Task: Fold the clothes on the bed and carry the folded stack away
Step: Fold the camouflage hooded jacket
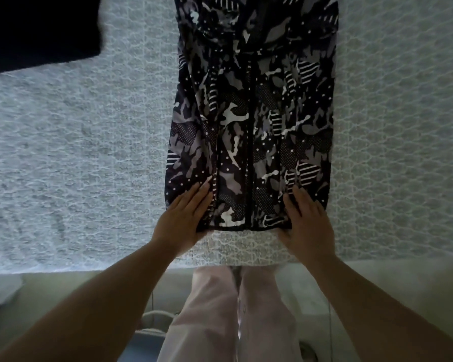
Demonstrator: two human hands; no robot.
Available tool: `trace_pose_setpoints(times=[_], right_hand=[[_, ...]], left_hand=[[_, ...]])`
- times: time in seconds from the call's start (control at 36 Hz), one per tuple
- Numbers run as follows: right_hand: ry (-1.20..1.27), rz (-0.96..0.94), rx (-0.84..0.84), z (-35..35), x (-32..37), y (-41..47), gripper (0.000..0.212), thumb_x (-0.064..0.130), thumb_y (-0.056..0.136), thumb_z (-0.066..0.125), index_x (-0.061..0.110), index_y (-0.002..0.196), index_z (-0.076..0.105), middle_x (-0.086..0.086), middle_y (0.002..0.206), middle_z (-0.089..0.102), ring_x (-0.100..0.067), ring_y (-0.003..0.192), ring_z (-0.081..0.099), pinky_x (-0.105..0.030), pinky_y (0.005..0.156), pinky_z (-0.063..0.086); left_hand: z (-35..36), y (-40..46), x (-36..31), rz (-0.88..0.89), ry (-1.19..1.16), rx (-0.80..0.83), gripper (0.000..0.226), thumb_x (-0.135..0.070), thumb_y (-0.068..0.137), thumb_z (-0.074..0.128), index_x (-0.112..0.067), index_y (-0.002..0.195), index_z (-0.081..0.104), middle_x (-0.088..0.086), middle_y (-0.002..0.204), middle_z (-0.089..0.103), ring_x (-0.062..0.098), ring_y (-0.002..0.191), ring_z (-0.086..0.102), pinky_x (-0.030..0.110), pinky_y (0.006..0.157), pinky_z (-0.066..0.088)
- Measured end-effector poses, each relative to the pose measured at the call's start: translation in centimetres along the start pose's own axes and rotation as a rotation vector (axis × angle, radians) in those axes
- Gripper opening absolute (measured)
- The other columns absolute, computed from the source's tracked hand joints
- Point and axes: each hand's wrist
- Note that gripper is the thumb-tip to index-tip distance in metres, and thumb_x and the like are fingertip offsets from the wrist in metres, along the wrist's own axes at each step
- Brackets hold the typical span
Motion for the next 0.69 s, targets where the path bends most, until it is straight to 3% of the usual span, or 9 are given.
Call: trace_pose_setpoints(times=[0.11,0.19,0.22,0.28,0.33,0.39,0.47,0.61,0.69], right_hand=[[-0.095,-0.036,0.019,-0.1,-0.4,0.6,0.073,0.035,0.077,0.073,0.007,0.139,0.046,-0.016,0.149,0.036,-0.032,0.140,0.030,-0.051,0.110,0.027],[-0.127,-0.025,0.101,-0.4,-0.2,1.2,0.070,0.032,0.090,0.058,0.013,0.149,0.025,-0.013,0.157,0.017,-0.027,0.146,0.012,-0.042,0.115,0.016],[-0.138,-0.025,0.118,-0.5,-0.2,1.5,0.067,0.027,0.092,0.054,0.015,0.150,0.022,-0.011,0.158,0.014,-0.026,0.146,0.009,-0.039,0.116,0.016],[-0.108,-0.042,0.113,-1.2,-0.6,2.1,0.060,0.015,0.091,0.054,0.014,0.147,0.031,-0.012,0.155,0.022,-0.027,0.144,0.020,-0.038,0.111,0.026],[-0.043,-0.057,0.080,-2.2,-1.2,2.7,0.053,0.004,0.084,0.060,0.011,0.136,0.049,-0.012,0.145,0.041,-0.031,0.128,0.044,-0.039,0.096,0.042],[0.010,-0.056,0.062,-3.3,-1.8,3.2,0.048,0.002,0.082,0.061,0.013,0.129,0.057,-0.009,0.133,0.055,-0.032,0.107,0.059,-0.037,0.081,0.049],[0.045,-0.065,0.095,-5.1,-2.4,3.6,0.042,0.014,0.087,0.059,0.024,0.128,0.058,-0.002,0.121,0.063,-0.028,0.100,0.062,-0.034,0.079,0.050],[0.044,-0.013,0.328,-8.2,-1.8,3.2,0.036,0.017,0.094,0.049,0.029,0.126,0.059,-0.008,0.108,0.065,-0.028,0.096,0.060,-0.030,0.075,0.048],[0.038,-0.010,0.542,-10.0,-0.9,2.2,0.022,0.011,0.094,0.043,0.014,0.088,0.064,-0.004,0.081,0.055,-0.024,0.086,0.055,-0.024,0.060,0.039]], left_hand=[[-0.7,0.4,-0.2,-0.021,0.066,0.007,0.083,-0.055,0.093,0.039,-0.019,0.145,-0.016,-0.002,0.151,-0.027,0.020,0.143,-0.021,0.034,0.117,-0.003],[-2.6,1.0,-0.9,0.003,-0.018,-0.115,0.067,-0.030,0.088,0.064,-0.011,0.145,0.035,0.009,0.154,0.027,0.029,0.141,0.030,0.040,0.112,0.031],[-3.2,1.2,-0.9,0.040,-0.035,-0.205,0.060,-0.019,0.078,0.075,-0.007,0.133,0.054,0.013,0.141,0.048,0.033,0.127,0.050,0.043,0.099,0.046],[-4.2,1.6,-0.8,0.072,0.013,-0.298,0.051,-0.002,0.062,0.082,-0.005,0.112,0.070,0.012,0.118,0.067,0.032,0.100,0.068,0.040,0.073,0.058],[-5.2,1.9,-0.4,0.072,0.081,-0.262,0.046,0.000,0.069,0.073,-0.010,0.113,0.070,0.007,0.115,0.069,0.027,0.091,0.070,0.034,0.063,0.056],[-5.9,2.3,-0.3,0.022,0.104,-0.149,0.046,-0.005,0.085,0.055,-0.020,0.128,0.059,0.000,0.121,0.064,0.025,0.095,0.067,0.033,0.066,0.054],[-7.1,2.8,-0.2,-0.073,0.122,-0.033,0.054,-0.006,0.089,0.046,-0.033,0.136,0.048,-0.007,0.120,0.063,0.023,0.099,0.064,0.034,0.073,0.052],[-9.9,2.0,-0.5,-0.221,-0.058,0.189,0.053,-0.005,0.091,0.040,-0.041,0.127,0.055,0.002,0.107,0.067,0.023,0.095,0.061,0.029,0.071,0.049],[-12.0,1.3,-1.4,-0.227,-0.170,0.428,0.037,-0.002,0.092,0.038,-0.018,0.113,0.064,0.005,0.093,0.065,0.017,0.079,0.058,0.023,0.061,0.044]])
Point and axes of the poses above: each hand's wrist, its own y-axis towards the middle knuckle, its own z-axis out of the palm, x = y × z
